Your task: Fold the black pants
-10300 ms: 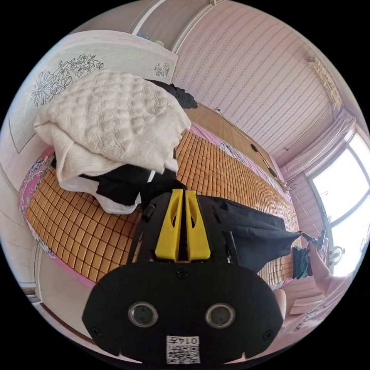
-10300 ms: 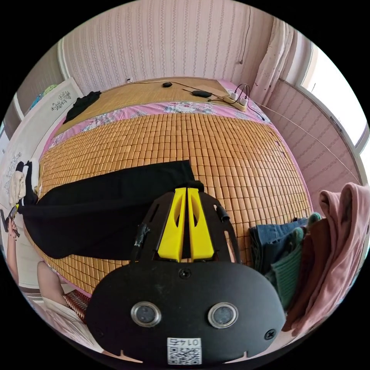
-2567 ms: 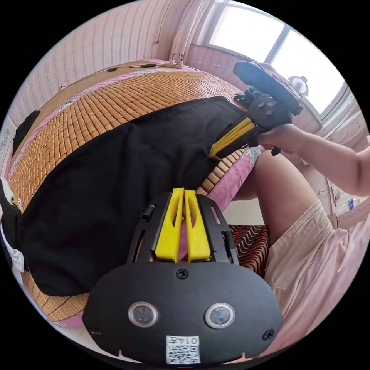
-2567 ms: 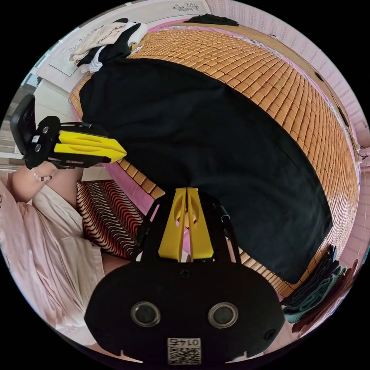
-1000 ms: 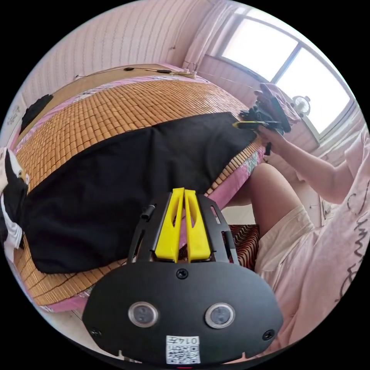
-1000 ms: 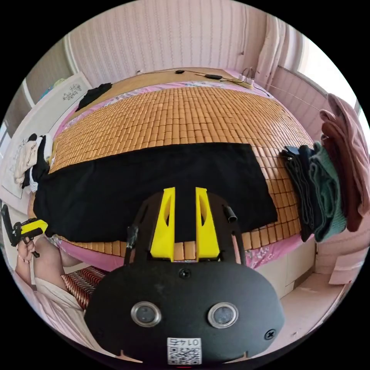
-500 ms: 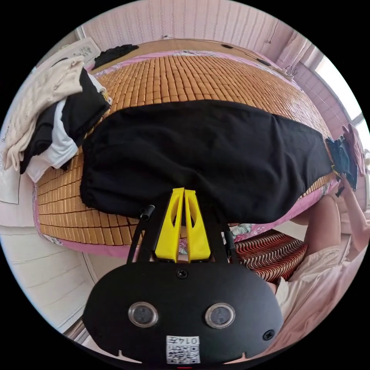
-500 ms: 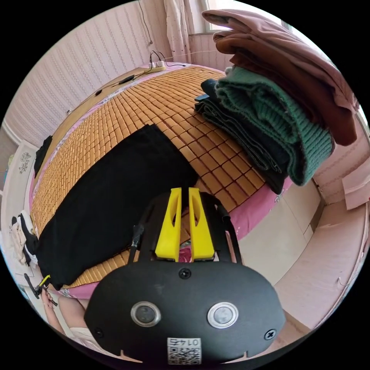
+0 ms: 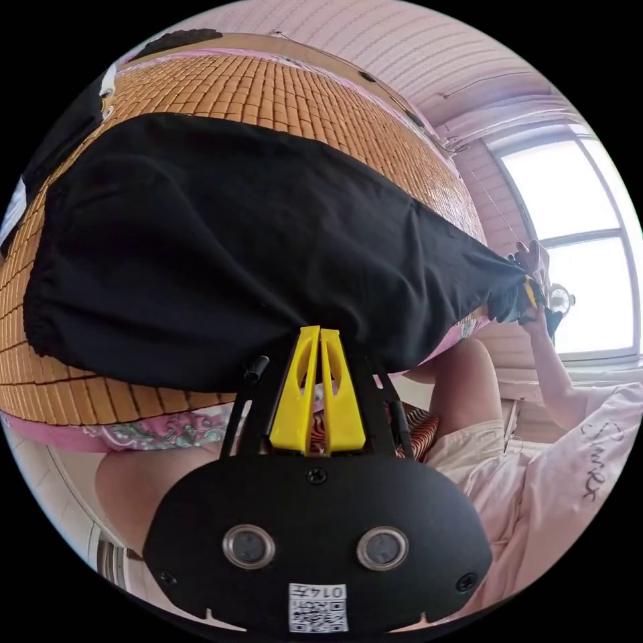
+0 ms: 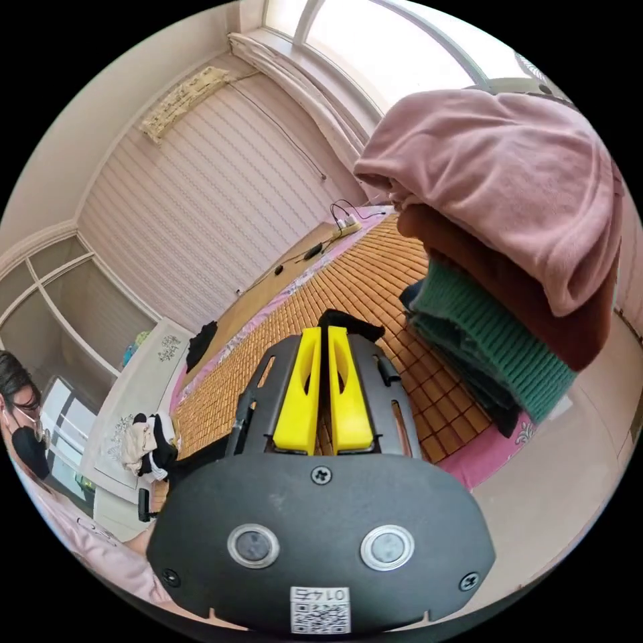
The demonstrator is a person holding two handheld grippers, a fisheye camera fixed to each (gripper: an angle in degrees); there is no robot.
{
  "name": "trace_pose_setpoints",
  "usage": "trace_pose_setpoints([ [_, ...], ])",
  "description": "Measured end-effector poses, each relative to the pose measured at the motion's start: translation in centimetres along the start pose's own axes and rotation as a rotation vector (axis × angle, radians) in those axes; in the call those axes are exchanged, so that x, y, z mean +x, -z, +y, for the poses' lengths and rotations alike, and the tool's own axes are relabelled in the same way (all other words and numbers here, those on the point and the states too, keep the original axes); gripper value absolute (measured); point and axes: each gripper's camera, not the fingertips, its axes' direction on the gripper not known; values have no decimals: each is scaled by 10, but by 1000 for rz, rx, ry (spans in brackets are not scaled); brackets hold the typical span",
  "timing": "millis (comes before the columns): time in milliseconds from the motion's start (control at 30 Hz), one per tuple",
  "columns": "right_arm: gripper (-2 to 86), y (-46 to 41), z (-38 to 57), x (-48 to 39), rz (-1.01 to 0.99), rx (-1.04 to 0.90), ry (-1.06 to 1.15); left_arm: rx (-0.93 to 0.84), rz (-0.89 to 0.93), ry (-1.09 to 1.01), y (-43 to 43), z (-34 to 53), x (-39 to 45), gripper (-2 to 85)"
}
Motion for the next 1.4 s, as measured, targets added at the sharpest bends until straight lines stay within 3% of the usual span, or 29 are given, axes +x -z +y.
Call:
trace_pose_setpoints([
  [167, 12, 13, -13, -122, -345, 34, 271, -35, 149, -79, -25, -2, 29, -10],
  [267, 15, -22, 21, -231, -588, -139, 477, 28, 206, -96, -12, 2, 33, -10],
  [333, 21, -67, 88, -315, -762, -362, 598, 101, 208, -68, 15, 8, 21, -10],
  [433, 35, -136, 218, -391, -808, -715, 743, 175, 132, -1, 57, 24, -8, -10],
  [533, 56, -188, 340, -414, -690, -1011, 803, 208, 23, 64, 92, 44, -40, -10],
  [600, 61, -194, 388, -420, -613, -1104, 889, 234, -36, 100, 109, 56, -56, -10],
  [733, 71, -168, 445, -449, -370, -975, 1269, 260, -73, 120, 122, 64, -73, -9],
  [833, 87, -158, 469, -471, -333, -893, 1386, 271, -13, 85, 113, 56, -67, -7],
  [1067, 119, -163, 536, -502, -274, -905, 1500, 215, 3, -68, 78, 21, -29, 53],
  [1233, 76, -162, 547, -516, -264, -841, 1464, 179, 12, -28, 75, 32, -40, 49],
  [1400, 103, -175, 569, -522, -202, -827, 1546, 136, -14, 93, 82, 50, -55, 41],
])
